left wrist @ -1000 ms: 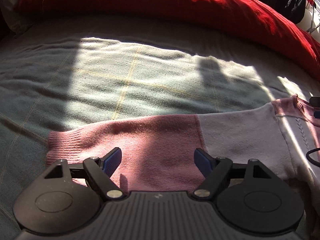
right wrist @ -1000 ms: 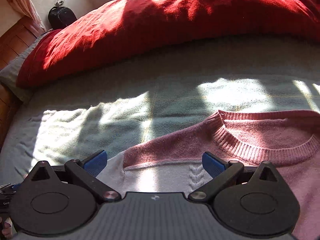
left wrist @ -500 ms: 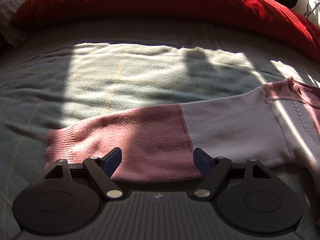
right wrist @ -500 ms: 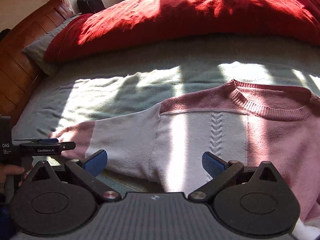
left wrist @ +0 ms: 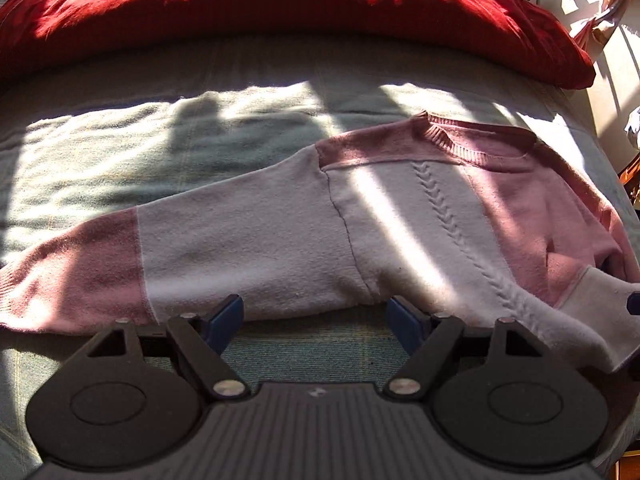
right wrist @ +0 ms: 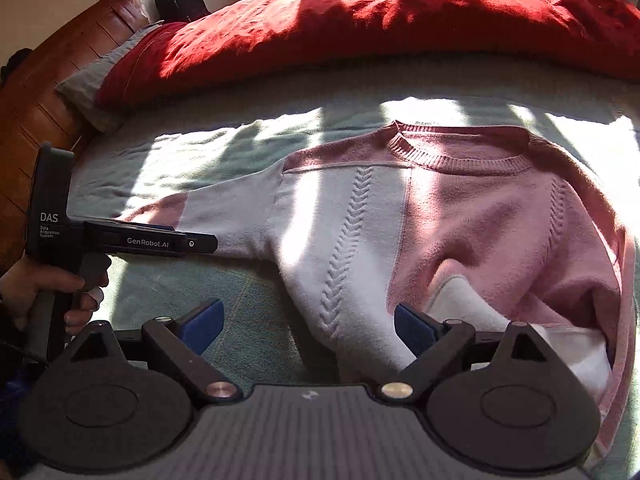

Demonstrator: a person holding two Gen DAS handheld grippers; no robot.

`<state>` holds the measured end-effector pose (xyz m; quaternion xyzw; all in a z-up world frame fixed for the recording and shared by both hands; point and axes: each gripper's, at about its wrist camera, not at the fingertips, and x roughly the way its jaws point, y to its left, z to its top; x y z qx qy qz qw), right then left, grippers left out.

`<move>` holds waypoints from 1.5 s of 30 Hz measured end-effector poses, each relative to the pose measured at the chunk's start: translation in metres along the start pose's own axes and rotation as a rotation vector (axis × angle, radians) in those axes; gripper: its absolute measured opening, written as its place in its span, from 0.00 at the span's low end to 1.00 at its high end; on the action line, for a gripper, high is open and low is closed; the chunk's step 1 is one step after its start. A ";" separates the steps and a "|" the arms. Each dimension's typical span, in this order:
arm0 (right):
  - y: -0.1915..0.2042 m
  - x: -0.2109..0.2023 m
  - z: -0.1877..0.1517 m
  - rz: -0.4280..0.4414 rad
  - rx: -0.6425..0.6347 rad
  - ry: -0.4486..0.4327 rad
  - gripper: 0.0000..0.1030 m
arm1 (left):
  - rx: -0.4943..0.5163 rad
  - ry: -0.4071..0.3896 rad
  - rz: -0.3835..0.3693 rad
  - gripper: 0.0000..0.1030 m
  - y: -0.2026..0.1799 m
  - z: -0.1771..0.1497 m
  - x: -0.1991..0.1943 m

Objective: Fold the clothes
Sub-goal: 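Move the right tool to the bunched white sleeve of the sweater, then grasp the white sleeve cuff with the right tool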

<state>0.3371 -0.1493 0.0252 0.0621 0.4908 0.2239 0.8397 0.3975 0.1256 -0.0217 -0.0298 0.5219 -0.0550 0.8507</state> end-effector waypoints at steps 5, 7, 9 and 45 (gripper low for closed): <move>-0.031 -0.037 -0.017 -0.156 0.068 -0.042 0.91 | 0.046 -0.003 0.003 0.77 -0.039 0.001 -0.007; -0.046 -0.049 -0.028 -0.204 0.125 -0.052 0.89 | 0.039 -0.004 -0.014 0.77 -0.049 0.000 -0.009; -0.061 -0.059 -0.039 -0.244 0.186 -0.054 0.88 | 0.041 0.004 -0.029 0.77 -0.057 -0.002 -0.008; -0.078 -0.050 -0.121 -0.441 0.363 0.141 0.55 | 0.137 0.104 -0.106 0.77 -0.070 -0.033 0.000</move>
